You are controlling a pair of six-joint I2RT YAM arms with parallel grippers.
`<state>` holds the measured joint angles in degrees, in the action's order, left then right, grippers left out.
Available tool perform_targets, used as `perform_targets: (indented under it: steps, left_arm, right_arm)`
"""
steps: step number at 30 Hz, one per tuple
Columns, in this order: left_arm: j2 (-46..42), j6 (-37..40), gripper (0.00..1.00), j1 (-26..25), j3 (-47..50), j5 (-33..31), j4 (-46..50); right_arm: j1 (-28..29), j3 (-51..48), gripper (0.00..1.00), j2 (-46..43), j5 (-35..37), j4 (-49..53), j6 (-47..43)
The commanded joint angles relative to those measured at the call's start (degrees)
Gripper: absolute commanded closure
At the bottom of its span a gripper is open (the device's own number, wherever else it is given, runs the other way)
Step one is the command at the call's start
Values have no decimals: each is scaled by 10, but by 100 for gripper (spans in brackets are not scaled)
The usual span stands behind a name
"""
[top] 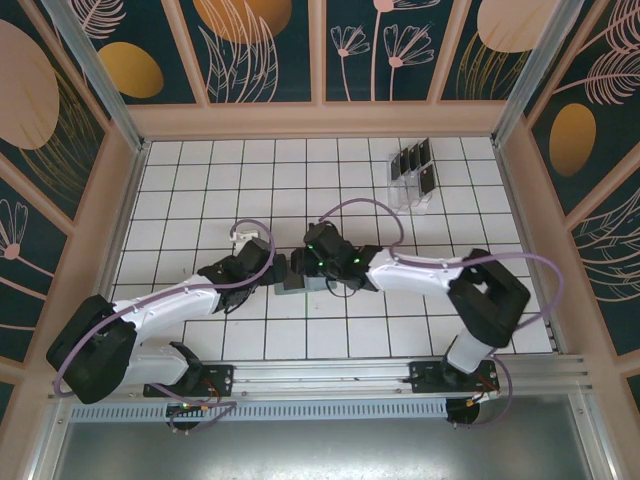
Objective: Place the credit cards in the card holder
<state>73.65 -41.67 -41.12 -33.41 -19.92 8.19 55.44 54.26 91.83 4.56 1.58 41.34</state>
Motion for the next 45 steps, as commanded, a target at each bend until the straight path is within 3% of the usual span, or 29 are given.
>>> perform_targets:
  steps: [1,8,16,22,30,45]
  left_arm:
    - [11,13,1,5,10,45,-55]
    - [55,35,1,6,14,87,-102]
    - [79,39,1,6,12,101,-128]
    - [95,42,1,6,14,111,-147]
    - [111,48,1,6,23,128,-189]
    - [135,53,1,6,30,158,-247]
  right_arm:
    - [-21,-42,51,-52,69,39,-7]
    - [-75,-112,45,-99,92,46,-2]
    - [-104,-119,48,-49,69,3,-21]
    - [-107,-115,59,-18,55,-21,-28]
    - [-106,-132,91,-22,40,-38,-21]
    - [-106,-173,100,-29,9,-76,-2]
